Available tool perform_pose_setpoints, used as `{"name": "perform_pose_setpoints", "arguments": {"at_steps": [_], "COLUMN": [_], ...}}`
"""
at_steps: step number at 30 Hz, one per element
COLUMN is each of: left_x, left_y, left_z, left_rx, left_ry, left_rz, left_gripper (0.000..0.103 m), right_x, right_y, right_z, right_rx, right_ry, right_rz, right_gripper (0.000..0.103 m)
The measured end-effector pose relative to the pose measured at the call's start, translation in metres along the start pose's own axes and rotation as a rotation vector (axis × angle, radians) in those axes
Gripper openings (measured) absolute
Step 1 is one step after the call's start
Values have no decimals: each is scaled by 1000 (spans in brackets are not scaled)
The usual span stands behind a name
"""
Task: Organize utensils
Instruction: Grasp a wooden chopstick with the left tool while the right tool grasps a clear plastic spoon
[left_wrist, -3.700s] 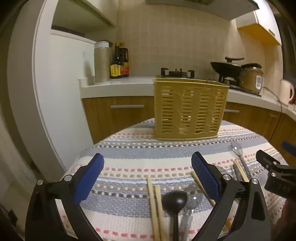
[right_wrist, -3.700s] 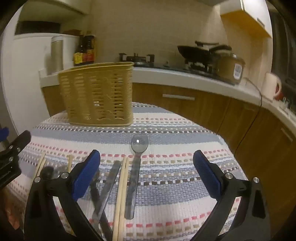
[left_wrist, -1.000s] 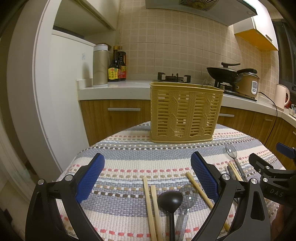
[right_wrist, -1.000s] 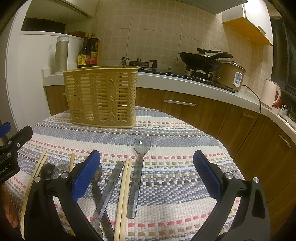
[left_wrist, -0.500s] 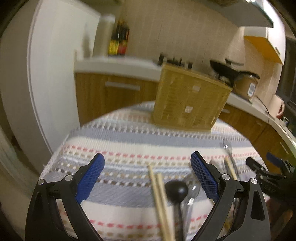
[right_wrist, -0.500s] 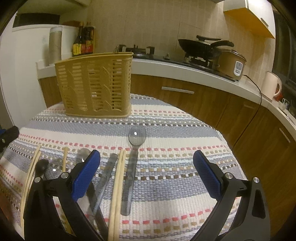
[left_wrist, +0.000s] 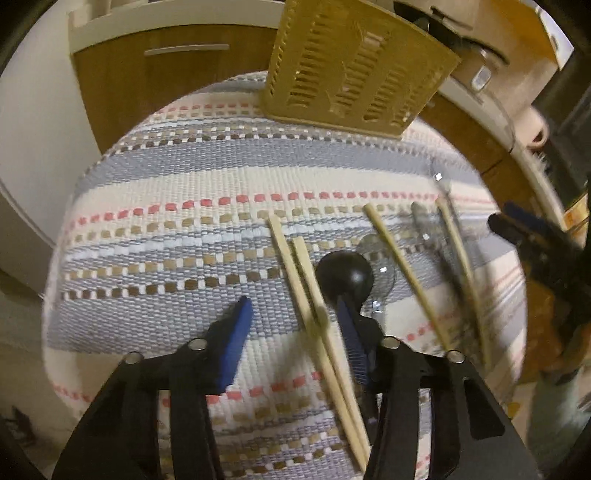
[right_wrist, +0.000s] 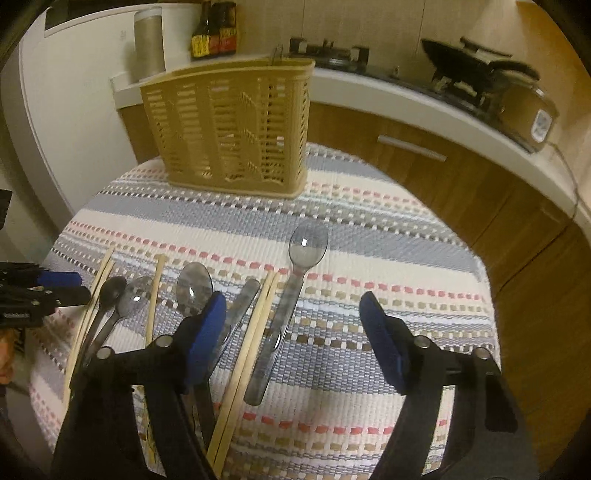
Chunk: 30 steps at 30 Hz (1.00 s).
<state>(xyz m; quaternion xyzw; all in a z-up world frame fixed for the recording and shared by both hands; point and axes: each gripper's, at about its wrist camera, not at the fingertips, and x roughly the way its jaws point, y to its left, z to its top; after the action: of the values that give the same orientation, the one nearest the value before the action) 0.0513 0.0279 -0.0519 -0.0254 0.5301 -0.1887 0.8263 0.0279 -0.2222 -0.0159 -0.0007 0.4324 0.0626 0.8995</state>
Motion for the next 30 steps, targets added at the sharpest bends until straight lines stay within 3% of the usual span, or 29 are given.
{"name": "perform_pose_setpoints", "arguments": {"at_steps": [5, 10, 16, 19, 21, 23, 30], "left_x": [4, 1, 12, 15, 16, 16, 24], "left_y": [-3, -6, -26, -33, -33, -30, -17], "left_z": [9, 11, 18, 20, 23, 28, 51], "left_rx": [6, 25, 93, 137, 146, 138, 154], "left_ry": [17, 29, 44, 56, 66, 76, 124], "left_rz": [35, 72, 176, 222, 227, 228, 203], "left_gripper": [28, 28, 31, 26, 15, 10, 12], "right_x": [5, 13, 21, 23, 25, 26, 57], "right_y": [2, 4, -2, -3, -8, -15, -41], "right_z": [-1, -3, -4, -3, -1, 2, 44], "right_rx": [-33, -43, -27, -25, -11, 19, 120], "right_ry": [27, 54, 82, 95, 109, 124, 242], "right_rz": [11, 11, 9, 12, 31, 57, 143], "right_gripper": [55, 54, 54, 54, 54, 54, 54]}}
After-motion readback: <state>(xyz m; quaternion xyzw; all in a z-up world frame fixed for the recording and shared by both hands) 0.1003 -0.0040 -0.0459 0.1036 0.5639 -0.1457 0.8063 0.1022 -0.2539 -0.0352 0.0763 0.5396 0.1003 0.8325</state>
